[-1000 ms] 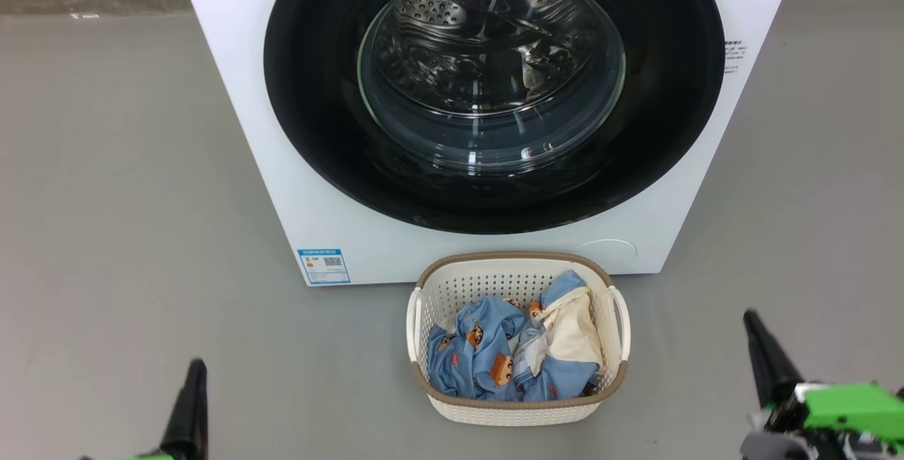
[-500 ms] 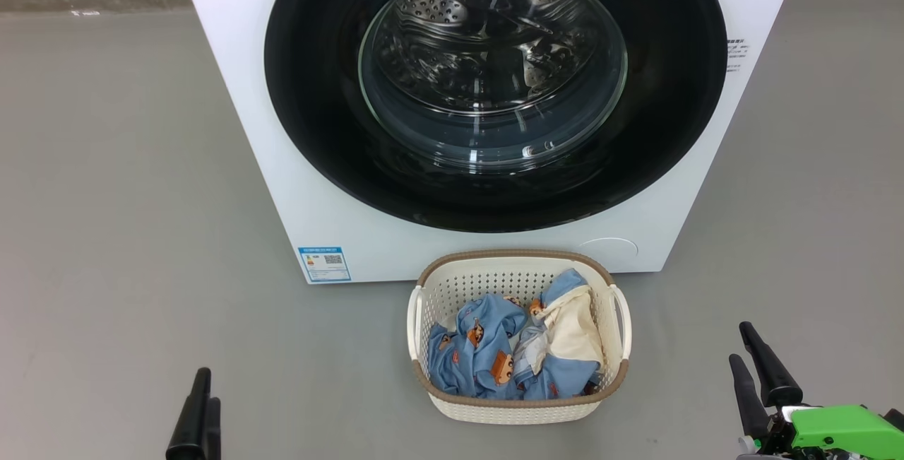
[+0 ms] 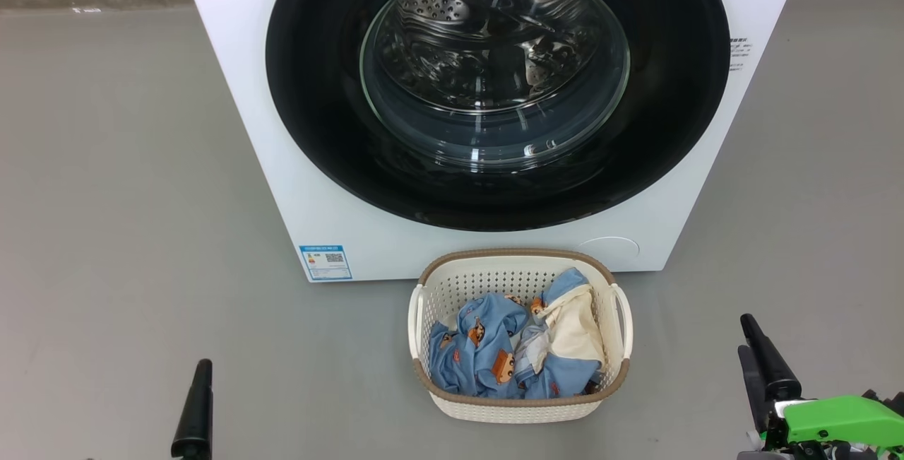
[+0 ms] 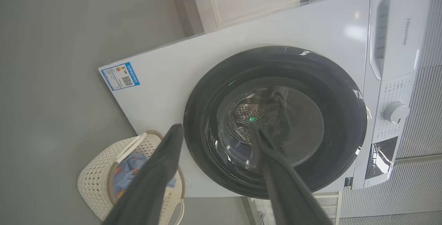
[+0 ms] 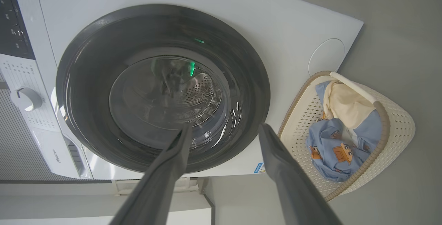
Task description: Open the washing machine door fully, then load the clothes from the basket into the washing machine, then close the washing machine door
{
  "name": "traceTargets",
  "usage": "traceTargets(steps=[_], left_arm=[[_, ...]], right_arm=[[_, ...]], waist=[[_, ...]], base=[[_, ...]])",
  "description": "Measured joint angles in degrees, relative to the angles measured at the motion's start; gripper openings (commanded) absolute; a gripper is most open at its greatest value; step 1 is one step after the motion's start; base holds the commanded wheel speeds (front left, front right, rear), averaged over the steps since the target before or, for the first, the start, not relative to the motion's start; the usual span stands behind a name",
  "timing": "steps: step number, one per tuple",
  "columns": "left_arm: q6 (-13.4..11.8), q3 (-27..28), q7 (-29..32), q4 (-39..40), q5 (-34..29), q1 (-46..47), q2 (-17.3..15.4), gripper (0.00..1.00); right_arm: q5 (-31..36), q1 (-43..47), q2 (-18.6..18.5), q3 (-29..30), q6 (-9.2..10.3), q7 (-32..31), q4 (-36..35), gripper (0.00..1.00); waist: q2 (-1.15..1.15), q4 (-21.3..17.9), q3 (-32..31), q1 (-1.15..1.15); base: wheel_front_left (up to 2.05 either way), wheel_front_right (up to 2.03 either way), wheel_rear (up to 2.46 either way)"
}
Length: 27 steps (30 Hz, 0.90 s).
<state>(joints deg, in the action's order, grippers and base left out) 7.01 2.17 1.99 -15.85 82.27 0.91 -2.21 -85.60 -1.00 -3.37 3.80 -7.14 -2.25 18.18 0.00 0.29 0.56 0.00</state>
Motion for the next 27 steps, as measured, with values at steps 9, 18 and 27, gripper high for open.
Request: traceTargets(steps=[9,18,27], left_arm=[[0.0,-0.8,-1.4,0.6,-7.3,0.0,-0.6,1.0],[0.0,-1.8,-3.0,0.6,-15.0,0.0,-1.2,1.0],[0.0,-2.5,-4.6,0.4,-23.0,0.1,-1.7,1.0]], right_arm=[[4.9,-1.2,-1.5,-2.3,-0.01,1.5,-0.5,1.0],[12.1,-2.1,-3.5,-5.4,-0.01,3.0,0.2,1.0],[18.8,-2.9,-4.6,-7.6,-0.01,4.5,0.9,1.0]], waist=[[0.0,0.1,-0.1,0.0],[0.0,0.1,-0.1,0.0],[0.0,0.1,-0.1,0.0]], base=[[0.0,0.0,0.0],[0.0,0.0,0.0],[0.0,0.0,0.0]])
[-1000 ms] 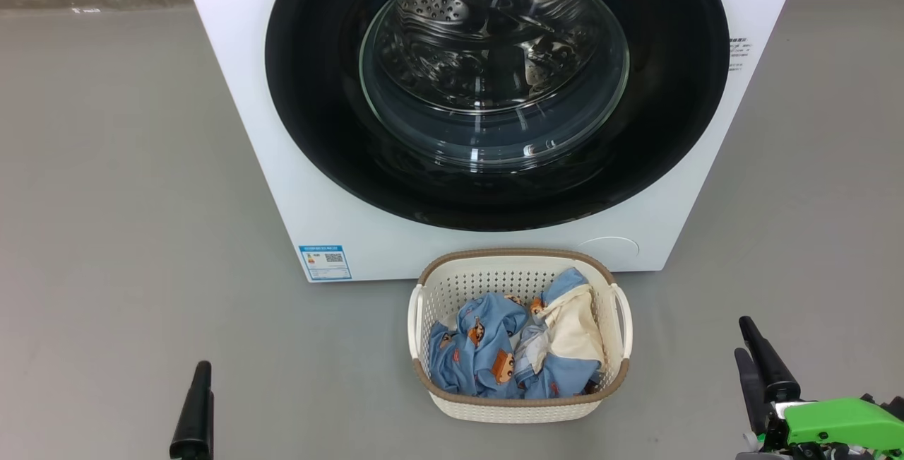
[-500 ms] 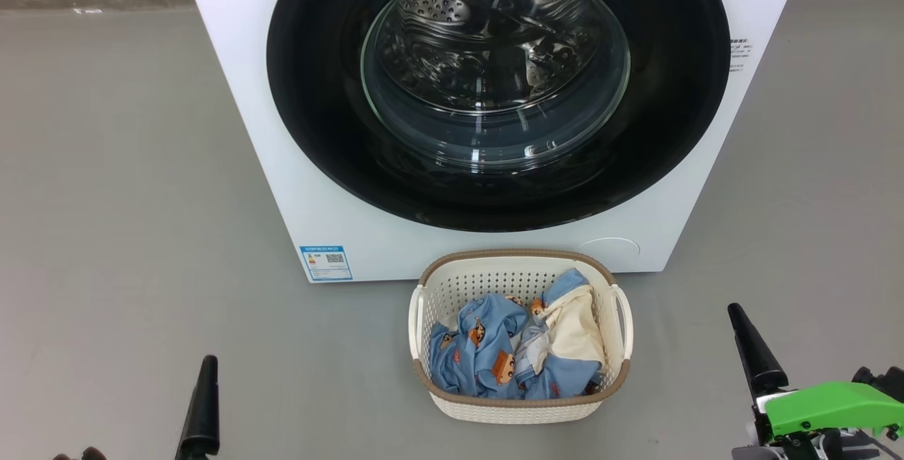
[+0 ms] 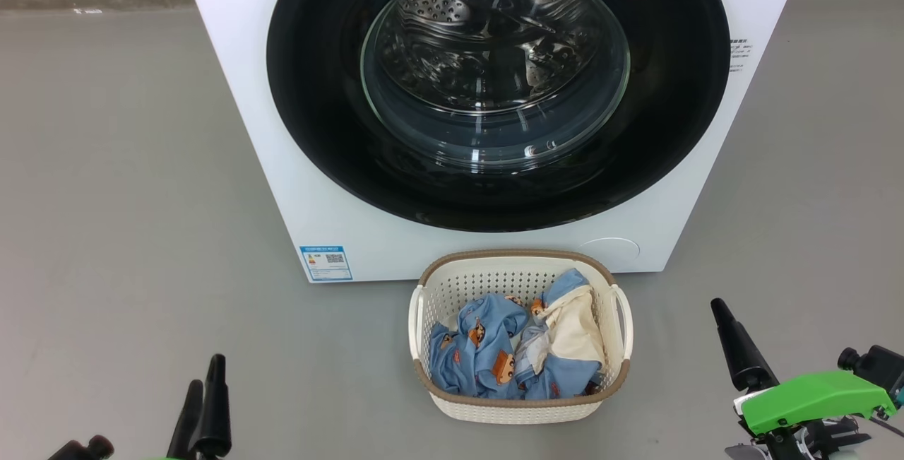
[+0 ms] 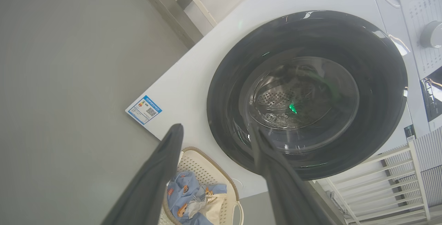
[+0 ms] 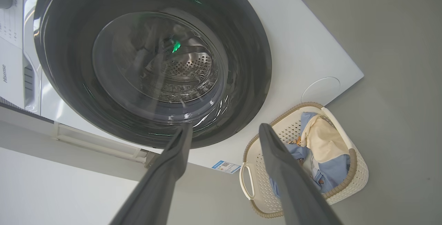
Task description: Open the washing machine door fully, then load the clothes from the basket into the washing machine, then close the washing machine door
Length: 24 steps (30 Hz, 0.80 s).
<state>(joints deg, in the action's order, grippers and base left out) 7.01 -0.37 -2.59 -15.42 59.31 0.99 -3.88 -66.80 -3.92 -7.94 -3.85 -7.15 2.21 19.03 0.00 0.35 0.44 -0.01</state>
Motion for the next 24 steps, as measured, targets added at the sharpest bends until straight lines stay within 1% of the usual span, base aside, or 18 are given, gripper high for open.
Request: traceTargets(steps=[24], left_arm=[[0.1,-2.0,-3.9,0.0,-15.9,0.3,-0.9,1.0]], right_arm=[[11.8,-1.5,-3.2,-5.0,0.0,4.1,0.5,1.0]], waist=[[0.0,0.0,0.1,0.0]], base=[[0.0,0.0,0.0]])
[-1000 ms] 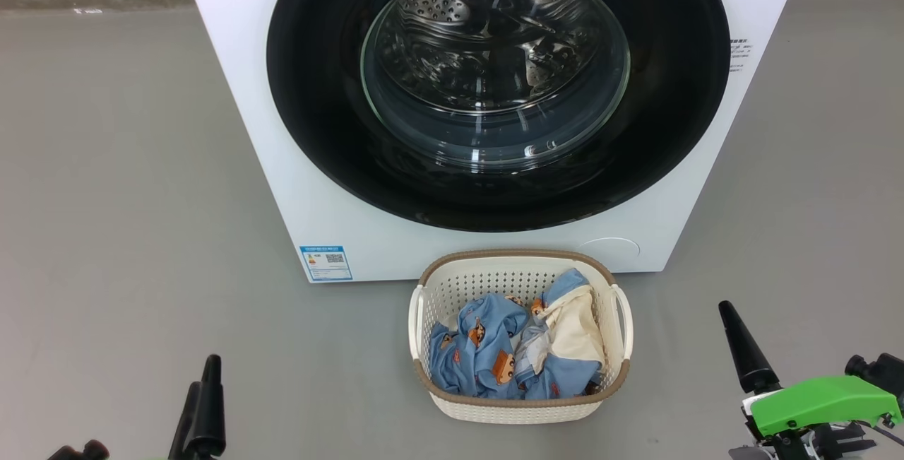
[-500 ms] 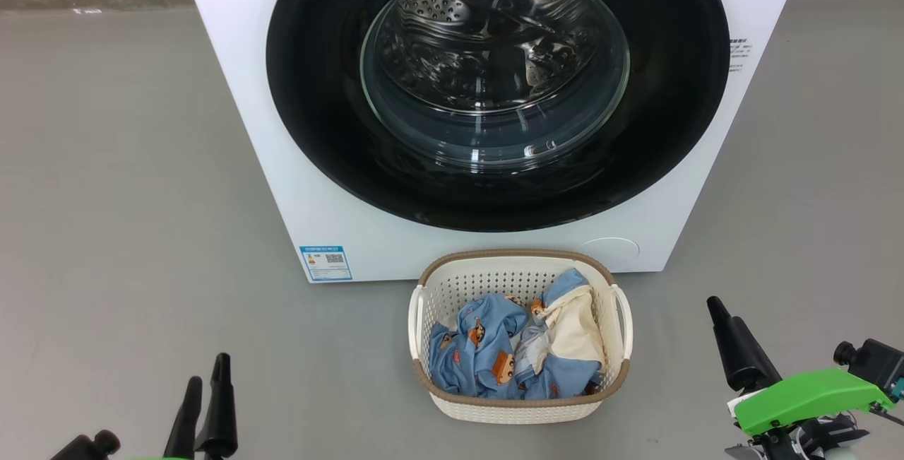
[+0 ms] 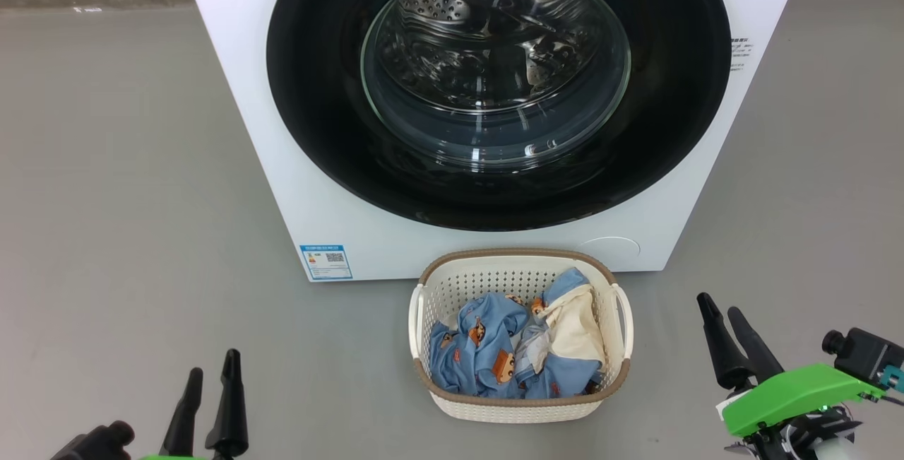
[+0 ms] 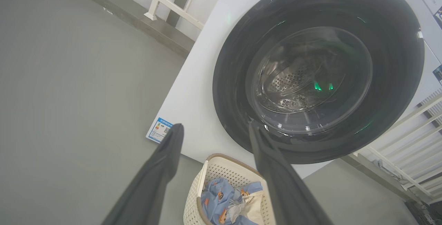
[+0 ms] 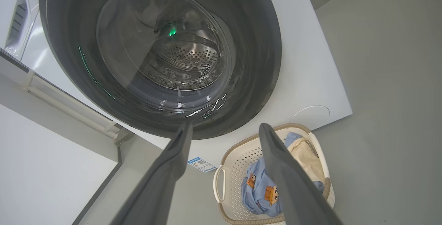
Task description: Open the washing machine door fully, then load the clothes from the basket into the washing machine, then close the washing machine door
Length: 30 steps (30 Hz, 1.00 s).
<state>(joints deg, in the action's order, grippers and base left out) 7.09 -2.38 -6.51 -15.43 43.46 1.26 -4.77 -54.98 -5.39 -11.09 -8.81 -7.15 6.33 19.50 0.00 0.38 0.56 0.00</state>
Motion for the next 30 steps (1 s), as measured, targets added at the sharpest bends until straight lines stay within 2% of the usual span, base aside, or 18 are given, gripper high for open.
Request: traceTargets(steps=[30], left_arm=[[0.1,-1.5,-4.7,0.1,-18.5,0.9,-1.0,1.0]], right_arm=[[14.5,-1.8,-3.8,-4.9,-0.01,4.7,0.9,1.0]], waist=[[0.0,-0.1,0.2,0.0]], base=[[0.0,0.0,0.0]])
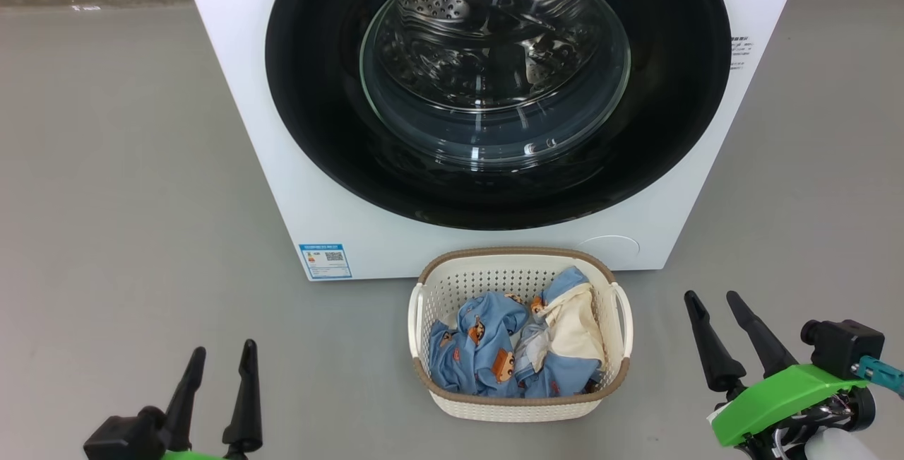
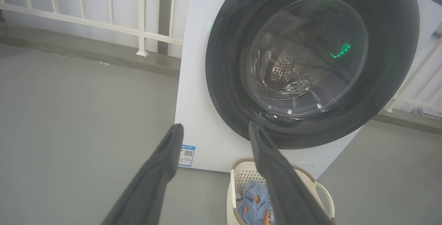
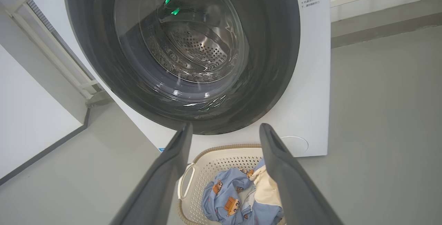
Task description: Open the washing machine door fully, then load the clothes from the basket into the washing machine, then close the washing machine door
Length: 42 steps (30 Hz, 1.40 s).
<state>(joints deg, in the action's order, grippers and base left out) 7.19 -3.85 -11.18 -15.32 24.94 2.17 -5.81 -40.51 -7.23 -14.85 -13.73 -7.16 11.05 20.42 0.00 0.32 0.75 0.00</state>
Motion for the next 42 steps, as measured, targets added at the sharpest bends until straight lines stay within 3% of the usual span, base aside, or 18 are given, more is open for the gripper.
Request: traceTargets(steps=[19,42], left_arm=[[0.1,0.3,-3.0,-3.8,-9.2,1.3,0.0,1.0],[0.1,2.0,-3.2,-5.1,-10.6,2.5,0.0,1.0]], right_arm=[[10.4,-0.1,-1.0,0.3,-0.01,3.2,0.7,1.0],[12.0,0.2,0.1,2.9,-0.01,3.2,0.4,1.0]], waist=[[0.0,-0.4,0.2,0.0],[0.0,-0.7,1.0,0.0]], base=[[0.0,0.0,0.0],[0.12,0.12,-0.23]])
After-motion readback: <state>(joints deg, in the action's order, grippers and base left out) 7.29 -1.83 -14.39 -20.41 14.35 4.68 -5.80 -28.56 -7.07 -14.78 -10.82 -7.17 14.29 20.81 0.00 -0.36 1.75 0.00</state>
